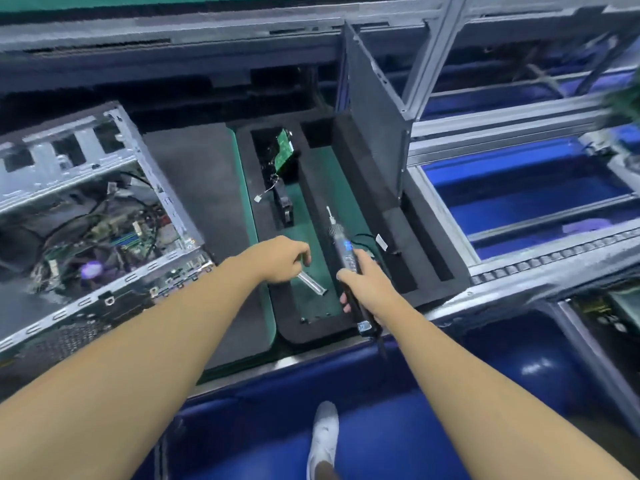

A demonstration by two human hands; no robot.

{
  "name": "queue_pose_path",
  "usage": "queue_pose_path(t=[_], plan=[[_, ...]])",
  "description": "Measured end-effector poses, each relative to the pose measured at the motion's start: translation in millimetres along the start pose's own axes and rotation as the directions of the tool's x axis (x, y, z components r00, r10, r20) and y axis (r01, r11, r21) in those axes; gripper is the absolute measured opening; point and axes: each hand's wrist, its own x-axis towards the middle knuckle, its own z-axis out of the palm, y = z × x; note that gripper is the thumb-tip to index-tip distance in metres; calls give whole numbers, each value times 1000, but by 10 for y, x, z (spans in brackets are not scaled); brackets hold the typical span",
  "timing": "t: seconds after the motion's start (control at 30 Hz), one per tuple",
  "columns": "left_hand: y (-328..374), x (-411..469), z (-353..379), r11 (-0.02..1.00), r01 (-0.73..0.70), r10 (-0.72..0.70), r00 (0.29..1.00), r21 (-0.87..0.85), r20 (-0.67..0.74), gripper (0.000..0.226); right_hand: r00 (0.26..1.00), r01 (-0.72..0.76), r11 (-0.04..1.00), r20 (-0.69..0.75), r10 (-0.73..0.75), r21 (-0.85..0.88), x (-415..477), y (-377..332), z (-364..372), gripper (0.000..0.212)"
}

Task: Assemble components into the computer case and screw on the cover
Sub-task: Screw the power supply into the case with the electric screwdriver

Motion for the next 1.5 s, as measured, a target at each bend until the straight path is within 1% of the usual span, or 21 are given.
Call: queue_pose_path(t=[0.07,0.13,0.23,0.3,0.37,0.53,0.6,0.77,0.87,1.0,1.07,1.13,1.23,1.33,1.4,1.5], plan=[[-8,135,98,980,-58,47,997,192,58,24,1000,16,1000,12,-16,-14,143,-2,-49,31],[14,256,190,929,-105,68,991,356,115,19,999,11,1000,38,-10,-24,250,1,-76,33],[76,423,330,866,-153,46,972,475,228,17,997,-9,1000,75,7,26,365,53,-84,32],[123,509,432,834,-178,17,954,522,299,25,997,-14,996,81,7,83,429,84,-92,33],[163,579,542,825,-175,-24,939,537,344,33,997,-28,992,78,18,126,482,107,-103,38],[277,684,743,862,-79,-142,911,500,388,38,994,-35,985,108,17,170,537,118,-120,34],[312,697,805,875,-65,-146,910,480,389,40,993,-36,983,118,14,182,542,113,-125,33],[348,717,953,831,-103,-132,919,547,372,31,993,-33,978,118,8,206,535,108,-129,31],[362,714,962,836,-104,-127,918,538,375,29,994,-29,979,109,7,204,533,105,-119,30],[368,681,912,884,-27,-168,913,466,372,33,996,-24,981,92,7,191,515,89,-107,28],[376,663,885,896,7,-199,900,444,389,40,997,-13,986,74,0,167,487,76,-97,27],[376,661,902,900,36,-220,898,434,380,41,998,9,990,53,-16,141,458,67,-89,24],[377,672,979,866,-11,-168,935,500,311,30,999,33,993,32,-37,118,425,53,-80,21],[364,690,1059,822,-80,-101,954,564,283,32,999,34,993,25,-37,115,419,45,-82,21],[348,693,1083,819,-106,-80,952,564,295,32,999,35,993,19,-38,109,413,42,-79,20],[344,688,1093,844,-76,-98,952,531,291,33,999,41,994,15,-43,106,399,39,-71,19]])
